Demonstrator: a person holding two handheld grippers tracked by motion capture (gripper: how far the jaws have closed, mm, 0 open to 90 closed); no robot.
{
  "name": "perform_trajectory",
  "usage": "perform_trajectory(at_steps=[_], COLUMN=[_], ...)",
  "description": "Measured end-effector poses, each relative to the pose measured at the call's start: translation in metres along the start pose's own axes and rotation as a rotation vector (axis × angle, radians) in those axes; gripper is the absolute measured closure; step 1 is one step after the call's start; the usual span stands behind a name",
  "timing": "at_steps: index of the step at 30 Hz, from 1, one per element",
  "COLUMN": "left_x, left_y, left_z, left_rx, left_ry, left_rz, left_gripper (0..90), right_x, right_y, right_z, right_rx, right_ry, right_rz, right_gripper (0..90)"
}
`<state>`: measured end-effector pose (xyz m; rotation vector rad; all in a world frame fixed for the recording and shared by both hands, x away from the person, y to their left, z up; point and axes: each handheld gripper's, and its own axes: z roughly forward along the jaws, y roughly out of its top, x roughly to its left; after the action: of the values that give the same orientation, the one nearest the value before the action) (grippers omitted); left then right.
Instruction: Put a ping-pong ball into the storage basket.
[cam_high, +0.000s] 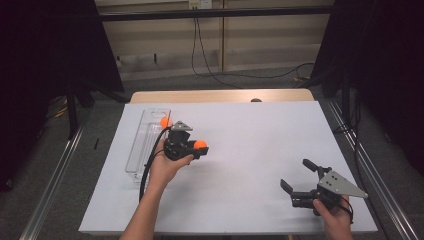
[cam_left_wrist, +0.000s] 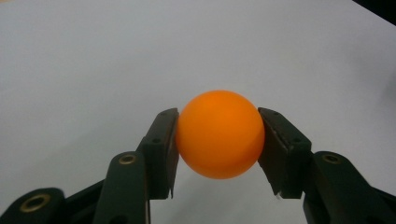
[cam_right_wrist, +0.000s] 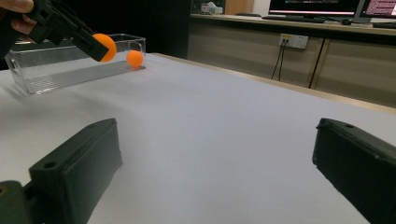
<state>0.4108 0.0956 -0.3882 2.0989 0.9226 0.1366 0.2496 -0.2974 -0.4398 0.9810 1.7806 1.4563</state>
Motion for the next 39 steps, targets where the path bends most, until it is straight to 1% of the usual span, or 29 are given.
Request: perform_trajectory(at_steps=[20,39], left_x=[0.004,0.007], left_y=[0.0,0.001], left_z=[-0.006,-0.011], left_rx=[-0.001,0.004], left_ry=[0.007,0.011], left_rz=[-0.015,-0.018], left_gripper=[51.0,50.9], right_x=[0.0,0.0], right_y=[0.0,0.0], right_z=[0.0,0.0], right_rx=[-0.001,-0.002], right_ry=[0.001,-0.001], right_rz=[0.001,-0.002], right_gripper=[0.6,0.6])
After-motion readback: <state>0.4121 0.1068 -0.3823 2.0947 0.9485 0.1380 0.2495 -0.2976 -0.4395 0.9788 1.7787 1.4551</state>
